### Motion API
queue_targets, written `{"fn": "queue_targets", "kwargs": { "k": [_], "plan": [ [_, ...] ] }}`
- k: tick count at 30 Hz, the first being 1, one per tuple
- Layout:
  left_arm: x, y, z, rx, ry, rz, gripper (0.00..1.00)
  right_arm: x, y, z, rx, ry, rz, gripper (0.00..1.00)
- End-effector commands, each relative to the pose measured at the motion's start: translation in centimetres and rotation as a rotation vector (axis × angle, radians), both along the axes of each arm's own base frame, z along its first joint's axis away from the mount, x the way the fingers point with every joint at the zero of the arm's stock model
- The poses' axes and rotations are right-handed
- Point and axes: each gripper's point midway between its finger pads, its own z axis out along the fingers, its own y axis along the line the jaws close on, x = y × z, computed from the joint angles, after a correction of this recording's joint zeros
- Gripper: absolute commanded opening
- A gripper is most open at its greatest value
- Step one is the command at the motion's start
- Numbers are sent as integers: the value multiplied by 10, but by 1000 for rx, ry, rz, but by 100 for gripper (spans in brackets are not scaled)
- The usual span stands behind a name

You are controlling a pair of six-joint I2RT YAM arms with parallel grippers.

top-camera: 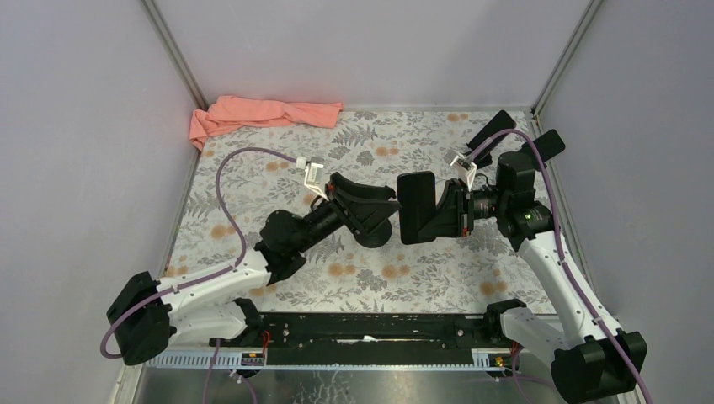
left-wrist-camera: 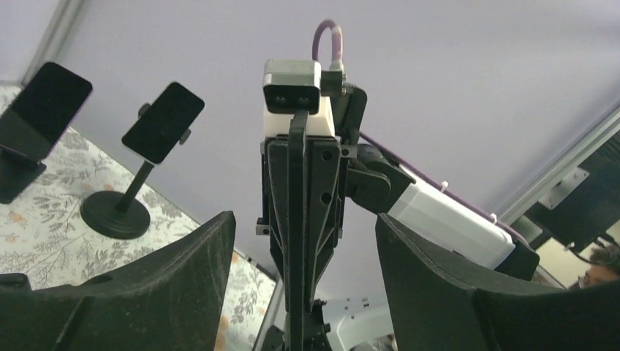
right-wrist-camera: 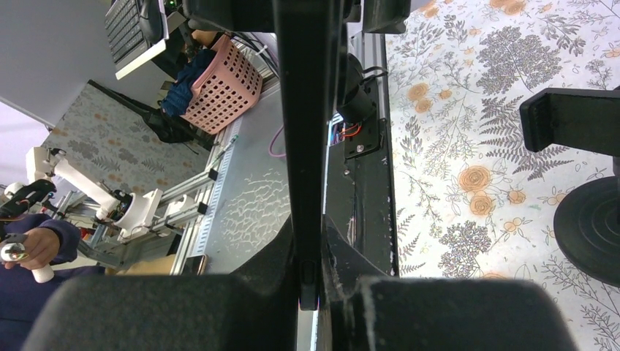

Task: Place the phone on the phone stand
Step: Pick up the phone at the center of the board.

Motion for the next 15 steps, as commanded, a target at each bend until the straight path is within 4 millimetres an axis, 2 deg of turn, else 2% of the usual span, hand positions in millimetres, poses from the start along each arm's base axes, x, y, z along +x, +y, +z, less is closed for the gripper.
{"fn": "queue_targets", "kwargs": {
  "k": [1, 4, 10, 13, 15],
  "plan": [
    [-2, -12, -18, 168, 12, -80, 75, -7, -1, 10, 34, -88, 46, 0],
    [6, -13, -15, 180, 17, -86, 67, -7, -1, 9, 33, -85, 46, 0],
    [3, -27, -5, 187, -13, -179, 54, -6, 0, 6, 31, -82, 44, 1],
    [0, -34, -3, 184, -21, -224, 43, -5, 0, 5, 30, -80, 42, 1],
    [0, -36, -2, 182, -26, -237, 28, -5, 0, 5, 29, -79, 40, 1]
  ]
}}
